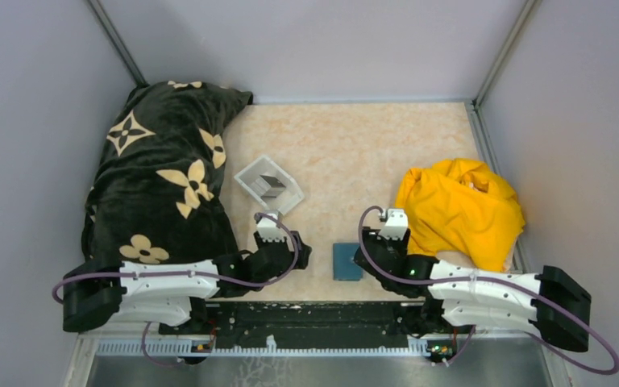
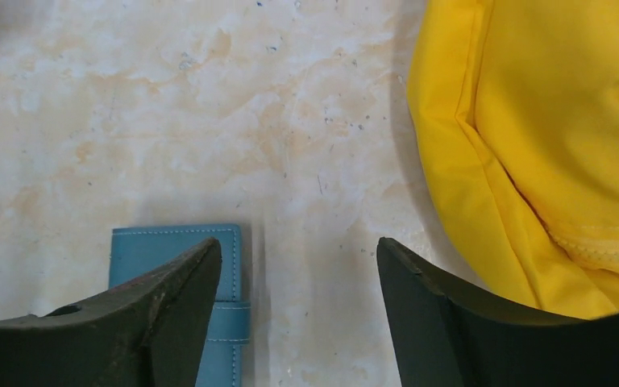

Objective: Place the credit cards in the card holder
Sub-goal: Reset both arms

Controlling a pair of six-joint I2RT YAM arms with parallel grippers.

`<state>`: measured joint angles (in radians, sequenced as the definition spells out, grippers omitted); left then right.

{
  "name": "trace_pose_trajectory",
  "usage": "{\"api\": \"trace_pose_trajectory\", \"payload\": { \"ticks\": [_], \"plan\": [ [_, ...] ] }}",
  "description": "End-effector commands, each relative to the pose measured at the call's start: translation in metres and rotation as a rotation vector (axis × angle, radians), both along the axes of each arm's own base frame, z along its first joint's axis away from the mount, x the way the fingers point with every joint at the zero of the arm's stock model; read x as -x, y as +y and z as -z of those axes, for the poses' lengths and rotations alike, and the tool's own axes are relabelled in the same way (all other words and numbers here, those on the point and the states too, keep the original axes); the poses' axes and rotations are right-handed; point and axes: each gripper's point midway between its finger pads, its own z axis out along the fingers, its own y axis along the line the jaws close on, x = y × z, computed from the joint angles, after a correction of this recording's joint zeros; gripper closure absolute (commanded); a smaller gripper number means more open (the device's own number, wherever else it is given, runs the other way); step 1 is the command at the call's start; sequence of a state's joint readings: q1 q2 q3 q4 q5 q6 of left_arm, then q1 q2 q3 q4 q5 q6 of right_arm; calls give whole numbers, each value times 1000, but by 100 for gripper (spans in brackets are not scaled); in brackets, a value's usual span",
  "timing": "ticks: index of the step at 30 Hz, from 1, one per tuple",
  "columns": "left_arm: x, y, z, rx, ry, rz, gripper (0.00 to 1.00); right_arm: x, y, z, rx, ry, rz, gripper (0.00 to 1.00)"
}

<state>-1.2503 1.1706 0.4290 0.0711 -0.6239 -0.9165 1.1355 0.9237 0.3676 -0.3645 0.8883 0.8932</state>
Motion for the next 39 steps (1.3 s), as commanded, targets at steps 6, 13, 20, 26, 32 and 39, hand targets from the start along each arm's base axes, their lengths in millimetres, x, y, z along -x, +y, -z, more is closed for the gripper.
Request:
{"api": "trace_pose_trajectory", "payload": {
  "ticks": [6, 13, 20, 26, 32, 39],
  "plan": [
    [-44, 7, -95, -52, -365, -81, 1, -24, -3, -74, 6, -125, 31, 15],
    [-67, 17, -130, -149, -503, -134, 0, -28, -2, -99, 22, -125, 64, 4],
    [-88, 45, -143, -100, -511, -165, 0, -32, -9, -101, 98, -118, 142, 1],
    [-112, 67, -143, -110, -472, -185, 0, -39, -4, -111, 154, -130, 135, 1],
    [-120, 77, -141, -124, -451, -203, 0, -42, -15, -135, 188, -185, 171, 1],
    [-120, 86, -139, -118, -451, -221, 0, -46, -44, -159, 207, -251, 246, 1]
  ]
}}
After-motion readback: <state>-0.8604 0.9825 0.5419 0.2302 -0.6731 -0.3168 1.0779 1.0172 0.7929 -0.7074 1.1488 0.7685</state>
